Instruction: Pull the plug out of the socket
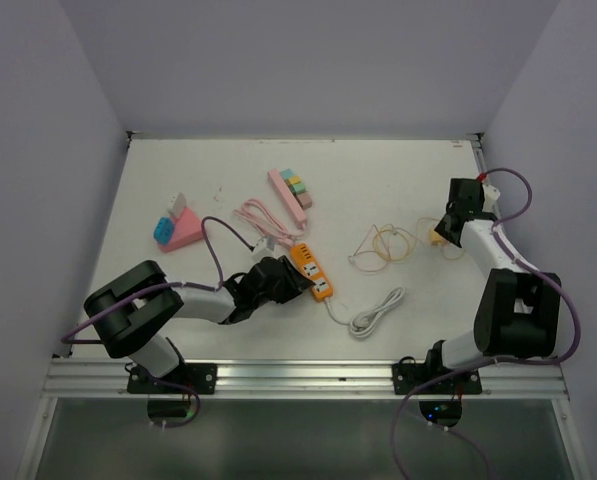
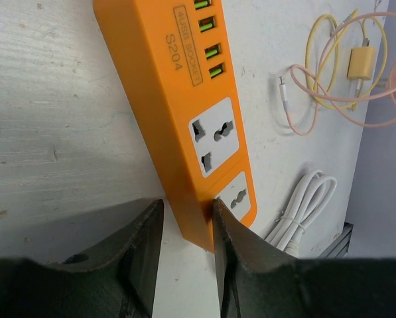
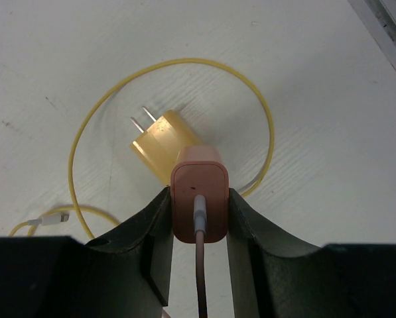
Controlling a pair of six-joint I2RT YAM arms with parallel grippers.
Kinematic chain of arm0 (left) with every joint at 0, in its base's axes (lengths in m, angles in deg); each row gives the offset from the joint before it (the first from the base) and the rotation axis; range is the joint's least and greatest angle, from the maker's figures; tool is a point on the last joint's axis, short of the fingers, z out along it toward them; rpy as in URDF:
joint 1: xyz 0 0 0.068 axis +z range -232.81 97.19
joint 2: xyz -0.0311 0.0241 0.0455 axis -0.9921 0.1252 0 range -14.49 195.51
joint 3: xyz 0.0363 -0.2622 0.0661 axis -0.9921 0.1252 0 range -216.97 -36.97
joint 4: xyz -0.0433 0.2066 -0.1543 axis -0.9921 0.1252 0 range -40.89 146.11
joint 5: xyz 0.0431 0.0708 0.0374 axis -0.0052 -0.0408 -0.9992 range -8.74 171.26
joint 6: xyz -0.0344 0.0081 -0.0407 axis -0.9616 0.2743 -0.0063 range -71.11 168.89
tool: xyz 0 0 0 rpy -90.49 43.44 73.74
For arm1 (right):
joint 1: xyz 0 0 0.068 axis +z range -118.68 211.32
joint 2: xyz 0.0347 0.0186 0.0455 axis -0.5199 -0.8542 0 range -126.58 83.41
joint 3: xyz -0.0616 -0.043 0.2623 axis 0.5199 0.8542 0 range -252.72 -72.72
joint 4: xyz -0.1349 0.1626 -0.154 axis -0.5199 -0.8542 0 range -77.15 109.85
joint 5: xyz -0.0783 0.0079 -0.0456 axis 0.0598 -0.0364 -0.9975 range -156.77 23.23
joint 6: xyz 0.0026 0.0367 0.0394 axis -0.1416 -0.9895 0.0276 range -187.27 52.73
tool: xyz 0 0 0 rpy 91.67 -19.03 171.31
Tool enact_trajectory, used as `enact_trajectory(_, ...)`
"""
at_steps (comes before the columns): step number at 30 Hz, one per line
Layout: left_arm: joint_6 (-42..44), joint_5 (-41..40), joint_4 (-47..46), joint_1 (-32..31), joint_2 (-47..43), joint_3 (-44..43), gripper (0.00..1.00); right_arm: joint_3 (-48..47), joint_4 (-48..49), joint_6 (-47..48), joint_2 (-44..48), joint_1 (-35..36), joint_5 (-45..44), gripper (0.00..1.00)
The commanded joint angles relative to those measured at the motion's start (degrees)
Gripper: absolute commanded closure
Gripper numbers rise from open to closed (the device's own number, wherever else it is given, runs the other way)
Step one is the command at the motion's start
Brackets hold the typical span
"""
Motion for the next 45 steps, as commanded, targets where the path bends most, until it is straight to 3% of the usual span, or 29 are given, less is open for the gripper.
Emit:
enact_trajectory(1,4.46,0.6,9.24,0.0,1.57,2.8,0.61,-0.6,3.74,-0.76,-0.34,-0.41,2.07,0.66)
enact_trajectory(4,5.34,1.21,8.36,0.0,1.31,2.89,0.57,-0.69,3.22,-0.14,-0.08,-0.41,2.51,0.55)
enact_trajectory(8,6.3,1.57,7.65,0.0,0.87,2.98,0.51,-0.43,3.39,1.26,1.76,-0.41,4.79,0.31)
enact_trajectory(14,8.41,2.71,6.6,-0.09,-1.06,2.72,0.41,-0.25,3.13,2.75,6.24,-0.24,9.44,0.16)
enact_trajectory(21,12.98,1.31,8.96,-0.09,-9.06,1.4,0.21,-1.13,3.3,7.58,14.24,5.2,17.36,0.14)
enact_trajectory(29,18.42,-6.42,21.87,0.35,-21.18,-4.04,0.01,-1.66,2.95,10.67,16.97,26.88,18.51,0.15)
enact_trajectory(34,22.47,-9.94,34.43,7.09,-30.22,-7.56,0.0,-0.6,4.27,9.44,12.76,35.78,18.51,0.16)
enact_trajectory(40,34.32,-16.88,47.01,16.85,-38.32,-15.02,0.0,-1.92,5.06,7.42,3.45,48.69,13.95,0.16)
enact_trajectory(45,41.54,-24.78,52.12,19.25,-44.03,-18.73,0.0,-5.08,3.48,4.96,-4.91,54.51,8.33,0.16)
